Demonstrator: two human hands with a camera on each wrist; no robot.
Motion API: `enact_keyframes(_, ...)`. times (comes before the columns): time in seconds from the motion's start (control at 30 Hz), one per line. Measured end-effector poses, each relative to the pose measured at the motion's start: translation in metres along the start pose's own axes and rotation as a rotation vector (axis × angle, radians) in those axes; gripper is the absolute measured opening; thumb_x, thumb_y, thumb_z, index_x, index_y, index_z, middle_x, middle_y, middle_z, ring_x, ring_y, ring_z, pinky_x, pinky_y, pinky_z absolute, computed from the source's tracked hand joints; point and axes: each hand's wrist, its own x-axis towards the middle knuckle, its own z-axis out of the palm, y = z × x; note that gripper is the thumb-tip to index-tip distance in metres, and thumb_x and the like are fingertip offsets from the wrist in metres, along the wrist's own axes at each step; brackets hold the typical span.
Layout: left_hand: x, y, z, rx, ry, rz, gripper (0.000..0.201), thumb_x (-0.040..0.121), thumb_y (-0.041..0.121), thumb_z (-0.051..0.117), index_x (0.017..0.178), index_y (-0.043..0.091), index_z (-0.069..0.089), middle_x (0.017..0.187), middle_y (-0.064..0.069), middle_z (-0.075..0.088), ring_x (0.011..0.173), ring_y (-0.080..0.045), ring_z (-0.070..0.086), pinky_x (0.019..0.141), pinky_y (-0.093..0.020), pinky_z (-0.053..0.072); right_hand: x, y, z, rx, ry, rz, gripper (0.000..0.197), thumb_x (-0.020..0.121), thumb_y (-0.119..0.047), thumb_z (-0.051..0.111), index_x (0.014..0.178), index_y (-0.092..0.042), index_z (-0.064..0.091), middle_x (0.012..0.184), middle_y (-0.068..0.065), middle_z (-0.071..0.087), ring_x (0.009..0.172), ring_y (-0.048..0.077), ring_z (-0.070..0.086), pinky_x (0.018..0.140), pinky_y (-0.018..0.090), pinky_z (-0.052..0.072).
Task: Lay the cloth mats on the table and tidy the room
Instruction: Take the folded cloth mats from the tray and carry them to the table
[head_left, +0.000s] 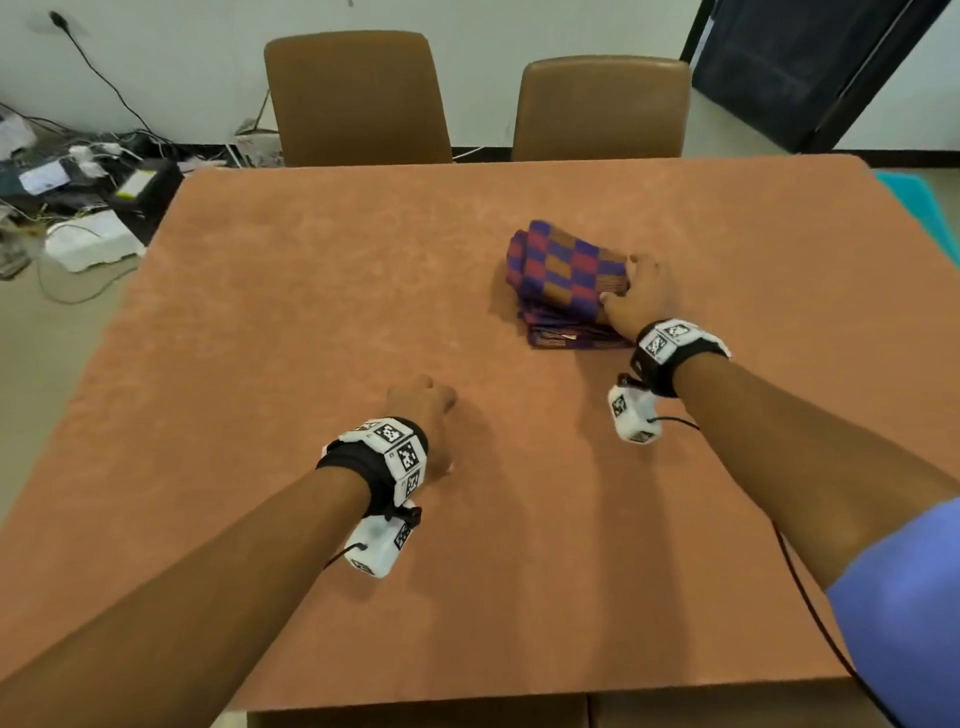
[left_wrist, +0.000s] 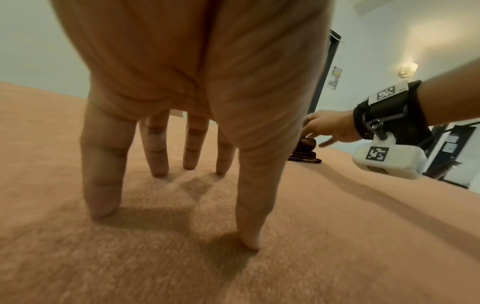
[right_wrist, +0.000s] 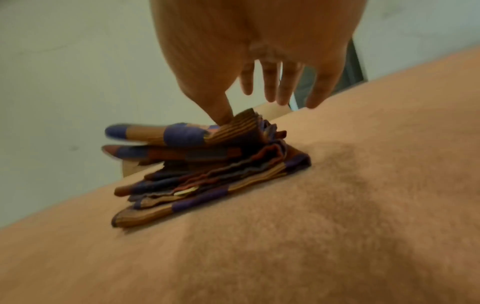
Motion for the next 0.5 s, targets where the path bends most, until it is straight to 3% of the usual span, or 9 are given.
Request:
enact_keyframes(0.1, 0.003, -0.001, 0.002, 0.032, 0.008, 0.007, 0.078, 0.057, 0.034, 0.087, 0.124, 0.023, 0.051, 0.119, -0.001, 0.046, 0.114, -0.031, 0.047, 0.093, -0.041, 0.051, 0.004, -0.001, 0.006, -0.096, 0.102, -0.302, 0.059, 0.073, -0.037, 0.068, 0.128, -0.017, 0.056, 0.126, 0.014, 0.054, 0.116, 0.036, 0.050, 0.098, 0.046, 0.043)
enact_keyframes(0.2, 0.003, 0.003, 0.003, 0.035, 0.011, -0.004, 0.077, 0.054, 0.034, 0.090, 0.120, 0.023, 0.052, 0.118, 0.000, 0.046, 0.113, -0.033, 0.047, 0.091, -0.043, 0.051, 0.009, -0.021, 0.007, -0.213, -0.066, -0.527, 0.055, 0.077, -0.048, 0.066, 0.125, -0.021, 0.060, 0.127, 0.007, 0.059, 0.117, 0.030, 0.053, 0.098, 0.043, 0.043)
enact_keyframes(0.3, 0.001, 0.005, 0.001, 0.035, 0.006, -0.015, 0.077, 0.055, 0.033, 0.090, 0.120, 0.023, 0.051, 0.119, 0.000, 0.046, 0.115, -0.034, 0.045, 0.092, -0.045, 0.049, 0.010, -0.039, 0.009, -0.390, -0.221, -0.555, 0.052, 0.085, -0.043, 0.063, 0.133, -0.023, 0.054, 0.131, 0.007, 0.057, 0.117, 0.032, 0.054, 0.093, 0.044, 0.047)
enact_keyframes(0.5, 0.000, 0.001, -0.001, 0.020, -0.008, 0.009, 0.081, 0.055, 0.033, 0.089, 0.124, 0.023, 0.049, 0.121, 0.000, 0.045, 0.117, -0.034, 0.043, 0.091, -0.044, 0.050, 0.003, -0.041, 0.019, -0.495, -0.161, -0.564, 0.025, 0.095, -0.030, 0.048, 0.113, -0.019, 0.061, 0.112, 0.009, 0.064, 0.098, 0.035, 0.061, 0.076, 0.044, 0.052)
